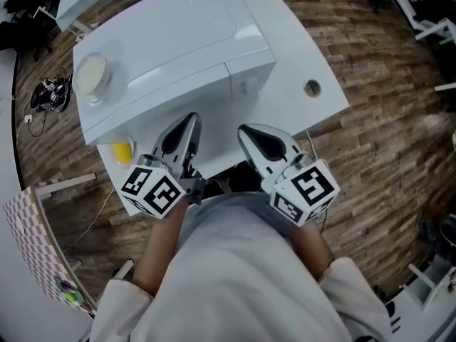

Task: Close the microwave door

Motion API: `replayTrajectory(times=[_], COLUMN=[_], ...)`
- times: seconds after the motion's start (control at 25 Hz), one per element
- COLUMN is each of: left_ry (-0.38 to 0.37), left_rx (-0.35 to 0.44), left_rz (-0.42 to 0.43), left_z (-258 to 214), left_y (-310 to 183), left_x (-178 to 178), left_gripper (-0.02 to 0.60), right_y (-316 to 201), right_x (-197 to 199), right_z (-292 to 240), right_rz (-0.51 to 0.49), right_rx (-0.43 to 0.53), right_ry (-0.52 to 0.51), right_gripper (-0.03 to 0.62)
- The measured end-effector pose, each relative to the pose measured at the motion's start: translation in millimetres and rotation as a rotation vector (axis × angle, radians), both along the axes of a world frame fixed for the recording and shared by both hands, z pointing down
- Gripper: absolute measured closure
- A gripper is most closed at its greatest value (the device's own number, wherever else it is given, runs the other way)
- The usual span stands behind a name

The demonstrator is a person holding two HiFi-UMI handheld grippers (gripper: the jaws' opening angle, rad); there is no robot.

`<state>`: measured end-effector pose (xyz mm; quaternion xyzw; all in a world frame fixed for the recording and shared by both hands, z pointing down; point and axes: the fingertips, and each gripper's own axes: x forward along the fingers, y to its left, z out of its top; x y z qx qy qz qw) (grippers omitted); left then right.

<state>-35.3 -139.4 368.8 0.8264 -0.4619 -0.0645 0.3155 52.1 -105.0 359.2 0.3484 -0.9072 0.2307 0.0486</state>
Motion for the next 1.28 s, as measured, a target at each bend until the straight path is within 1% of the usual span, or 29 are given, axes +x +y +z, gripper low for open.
replayTrajectory(times=[0.2,0.48,0.68,0.76,1.08,1.28], left_ry=[-0.006,0.010,0.013,0.016,0.019,0.022], left_rx=[0.010,0.031,0.046,0.053,0.081,0.093], left_rz=[0.034,0.038,0.063,0.073,0.104,0.113], left_z=[-8,-22,-30,-33,-45,-46], left_y=[23,60,88,95,120,133], left_x=[-10,-44,-58,-63,-77,-81], left_gripper=[0.566,0.566,0.566,0.566,0.566,0.565], right_y=[21,59,86,94,117,131], right_x=[-13,-39,-60,-66,-73,-76], right_z=[-12,-25,-34,-38,-45,-48], right_rz=[-0.011,-0.006,0.001,0.006,0.023,0.023], right_rx=[0.018,0.037,0.074,0.073,0.072,0.076], right_ry=[0.024,0.043,0.093,0.081,0.077,0.093], right_gripper=[0.571,0.571,0.571,0.571,0.572,0.572])
